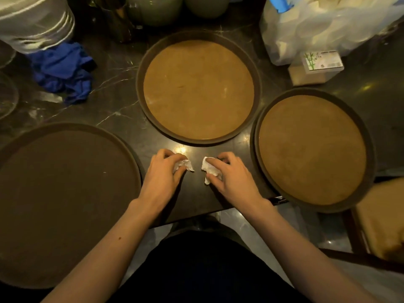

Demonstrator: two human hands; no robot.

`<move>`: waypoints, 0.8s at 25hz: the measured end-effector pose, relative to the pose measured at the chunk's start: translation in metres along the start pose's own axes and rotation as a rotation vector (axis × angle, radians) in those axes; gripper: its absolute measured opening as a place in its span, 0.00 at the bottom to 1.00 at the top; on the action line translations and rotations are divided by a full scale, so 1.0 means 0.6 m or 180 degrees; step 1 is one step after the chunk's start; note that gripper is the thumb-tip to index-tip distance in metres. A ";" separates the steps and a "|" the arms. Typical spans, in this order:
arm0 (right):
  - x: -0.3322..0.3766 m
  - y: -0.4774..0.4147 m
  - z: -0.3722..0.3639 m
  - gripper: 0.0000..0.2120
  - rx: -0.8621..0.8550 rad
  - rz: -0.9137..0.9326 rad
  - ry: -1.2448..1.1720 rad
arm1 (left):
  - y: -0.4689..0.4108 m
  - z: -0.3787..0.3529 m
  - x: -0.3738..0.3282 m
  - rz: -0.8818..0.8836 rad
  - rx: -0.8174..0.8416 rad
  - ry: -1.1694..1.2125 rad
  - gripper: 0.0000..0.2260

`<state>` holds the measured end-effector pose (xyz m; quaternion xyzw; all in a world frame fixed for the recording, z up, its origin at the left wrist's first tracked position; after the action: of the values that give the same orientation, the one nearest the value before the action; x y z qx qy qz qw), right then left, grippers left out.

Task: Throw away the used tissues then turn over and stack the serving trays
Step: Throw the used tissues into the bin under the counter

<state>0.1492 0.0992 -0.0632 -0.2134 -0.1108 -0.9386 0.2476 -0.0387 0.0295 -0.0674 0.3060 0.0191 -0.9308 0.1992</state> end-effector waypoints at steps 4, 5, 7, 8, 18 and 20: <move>0.009 0.020 -0.013 0.13 -0.0103 -0.0028 -0.0079 | 0.007 0.004 -0.001 -0.0176 0.0074 0.0165 0.09; 0.010 0.025 -0.015 0.12 -0.0127 -0.0034 -0.0074 | 0.011 0.005 -0.002 -0.0224 0.0088 0.0211 0.08; 0.013 0.034 -0.020 0.10 -0.0202 -0.0045 -0.0093 | 0.018 0.004 -0.002 -0.0282 0.0098 0.0303 0.07; 0.013 0.040 -0.021 0.10 -0.0272 -0.0064 -0.0139 | 0.022 0.002 -0.003 -0.0305 0.0091 0.0343 0.07; -0.039 0.142 0.047 0.09 -0.1511 -0.0591 -0.0833 | 0.070 -0.023 -0.092 -0.0754 0.0262 0.0506 0.18; -0.060 0.176 0.065 0.08 -0.1778 -0.0651 -0.0872 | 0.087 -0.034 -0.125 -0.0885 0.0301 0.0610 0.19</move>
<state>0.2450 0.0362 -0.0344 -0.3852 0.0979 -0.9152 0.0666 0.0481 0.0116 -0.0362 0.3968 0.0364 -0.9158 0.0512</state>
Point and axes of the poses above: each hand's wrist, its own y-axis away from the middle knuckle, its own z-axis out of the back of the hand, x = y × z, the point moved 1 cm from there along -y, towards the middle knuckle, and after that the axes turned 11 degrees about -x, right-handed, at the moved point
